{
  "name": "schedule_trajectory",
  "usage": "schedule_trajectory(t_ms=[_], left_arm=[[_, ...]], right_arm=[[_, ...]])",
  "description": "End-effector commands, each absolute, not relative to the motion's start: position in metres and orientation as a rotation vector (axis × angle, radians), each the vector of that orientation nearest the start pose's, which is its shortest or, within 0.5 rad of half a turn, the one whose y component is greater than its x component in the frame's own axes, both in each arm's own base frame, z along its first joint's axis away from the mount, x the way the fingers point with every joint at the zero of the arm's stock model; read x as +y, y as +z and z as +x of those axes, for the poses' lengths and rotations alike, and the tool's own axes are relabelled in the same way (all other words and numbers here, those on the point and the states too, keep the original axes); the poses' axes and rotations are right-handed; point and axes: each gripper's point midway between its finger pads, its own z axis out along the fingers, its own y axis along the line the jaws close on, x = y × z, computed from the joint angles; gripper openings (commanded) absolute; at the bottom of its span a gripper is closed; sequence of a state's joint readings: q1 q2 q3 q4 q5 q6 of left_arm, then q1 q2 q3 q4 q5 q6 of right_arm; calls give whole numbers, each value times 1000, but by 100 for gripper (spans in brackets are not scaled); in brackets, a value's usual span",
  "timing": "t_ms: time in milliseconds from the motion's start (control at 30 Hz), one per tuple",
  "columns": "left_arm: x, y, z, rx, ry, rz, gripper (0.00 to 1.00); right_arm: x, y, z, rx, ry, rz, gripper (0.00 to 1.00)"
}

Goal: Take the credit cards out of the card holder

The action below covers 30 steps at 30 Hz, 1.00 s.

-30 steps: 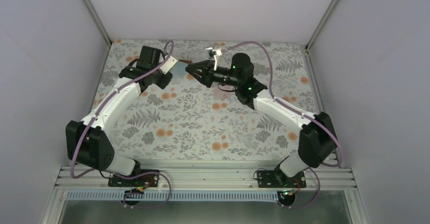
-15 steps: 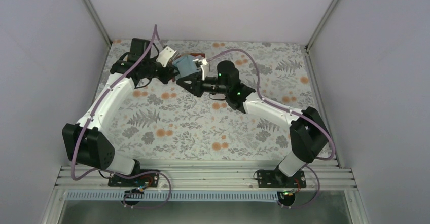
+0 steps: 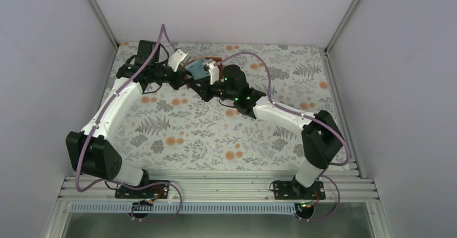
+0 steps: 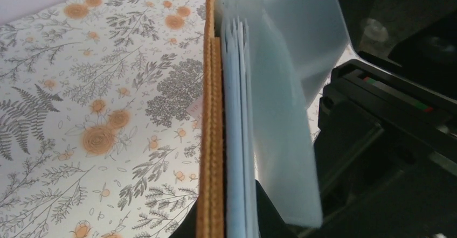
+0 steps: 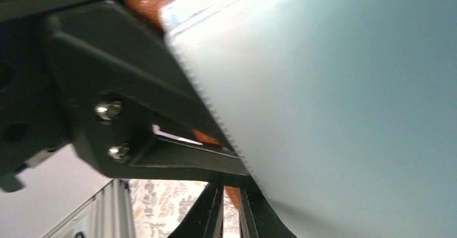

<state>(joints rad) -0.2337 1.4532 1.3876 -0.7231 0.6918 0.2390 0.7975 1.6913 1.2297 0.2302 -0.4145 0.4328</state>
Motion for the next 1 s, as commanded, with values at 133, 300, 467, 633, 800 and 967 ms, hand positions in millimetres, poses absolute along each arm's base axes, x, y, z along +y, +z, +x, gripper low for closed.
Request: schedule_trajectory(t_ms=[133, 300, 467, 633, 800, 967], left_arm=[[-200, 284, 339, 2049, -843, 897, 2], [-202, 282, 336, 2043, -858, 917, 2], [-206, 285, 327, 2007, -894, 966, 2], [-210, 290, 316, 1961, -938, 1026, 3], [-216, 296, 299, 1896, -1001, 1106, 2], [-219, 301, 287, 1849, -1034, 1159, 2]], right_arm=[[374, 295, 356, 1811, 992, -473, 12], [346, 293, 375, 1833, 935, -397, 12], [334, 301, 378, 1804, 931, -450, 16], [343, 306, 360, 1742, 1006, -694, 17], [358, 306, 323, 1654, 1123, -987, 18], [360, 306, 299, 1590, 1178, -1132, 13]])
